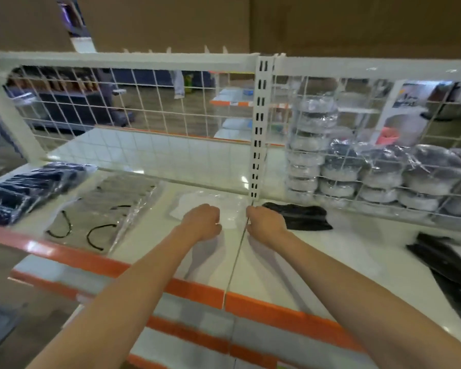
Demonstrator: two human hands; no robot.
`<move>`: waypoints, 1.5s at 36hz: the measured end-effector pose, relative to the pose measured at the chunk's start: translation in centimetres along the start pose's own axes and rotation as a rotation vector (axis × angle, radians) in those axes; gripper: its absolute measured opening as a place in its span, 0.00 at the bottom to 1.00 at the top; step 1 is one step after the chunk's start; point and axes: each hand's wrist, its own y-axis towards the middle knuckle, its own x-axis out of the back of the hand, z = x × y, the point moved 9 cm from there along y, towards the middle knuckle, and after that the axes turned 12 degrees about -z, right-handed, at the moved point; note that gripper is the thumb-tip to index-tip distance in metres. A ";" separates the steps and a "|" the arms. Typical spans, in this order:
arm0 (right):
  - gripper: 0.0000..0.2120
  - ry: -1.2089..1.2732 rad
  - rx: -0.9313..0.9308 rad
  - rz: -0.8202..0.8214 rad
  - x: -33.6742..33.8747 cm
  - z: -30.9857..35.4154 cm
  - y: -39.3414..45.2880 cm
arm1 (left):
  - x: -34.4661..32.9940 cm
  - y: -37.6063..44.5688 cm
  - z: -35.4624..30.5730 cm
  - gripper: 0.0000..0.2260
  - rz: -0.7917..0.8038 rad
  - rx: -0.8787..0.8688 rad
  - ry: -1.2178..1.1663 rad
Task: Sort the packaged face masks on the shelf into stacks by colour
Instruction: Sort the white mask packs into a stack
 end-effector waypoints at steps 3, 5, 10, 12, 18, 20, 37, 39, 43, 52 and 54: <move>0.13 -0.001 -0.090 -0.017 1.3 -5.5 -2.5 | -0.9 1.2 -5.0 0.13 0.023 -0.073 -0.013; 0.14 -0.003 -0.153 -0.015 1.9 -9.3 -4.3 | -1.3 1.8 -8.6 0.13 0.018 -0.119 -0.017; 0.16 -0.018 -0.320 -0.001 3.0 -18.7 -9.4 | -2.4 2.4 -17.6 0.08 -0.001 -0.234 -0.086; 0.17 -0.035 -0.378 0.000 3.5 -22.3 -11.7 | -3.0 2.5 -20.9 0.06 0.007 -0.269 -0.133; 0.18 -0.101 -0.536 -0.047 5.9 -32.1 -17.7 | -5.0 2.2 -29.5 0.07 0.046 -0.319 -0.256; 0.22 -0.099 -0.605 -0.018 5.9 -34.9 -19.7 | -5.7 1.7 -32.0 0.06 0.057 -0.330 -0.274; 0.18 -0.117 -0.609 -0.052 4.6 -41.1 -23.8 | -7.6 -1.7 -41.0 0.06 0.004 -0.160 -0.534; 0.16 -0.158 -0.579 -0.047 4.6 -41.0 -24.0 | -7.4 -1.8 -41.2 0.05 -0.005 -0.144 -0.551; 0.13 -0.142 -0.546 -0.061 5.1 -41.2 -24.1 | -6.9 -2.0 -42.1 0.05 -0.012 -0.132 -0.562; 0.23 -0.102 -0.751 -0.056 5.6 -46.5 -28.3 | -7.9 -2.1 -40.6 0.16 -0.034 -0.113 -0.276; 0.23 -0.100 -0.737 -0.039 5.4 -47.0 -28.7 | -7.9 -2.1 -38.6 0.18 -0.073 -0.031 -0.126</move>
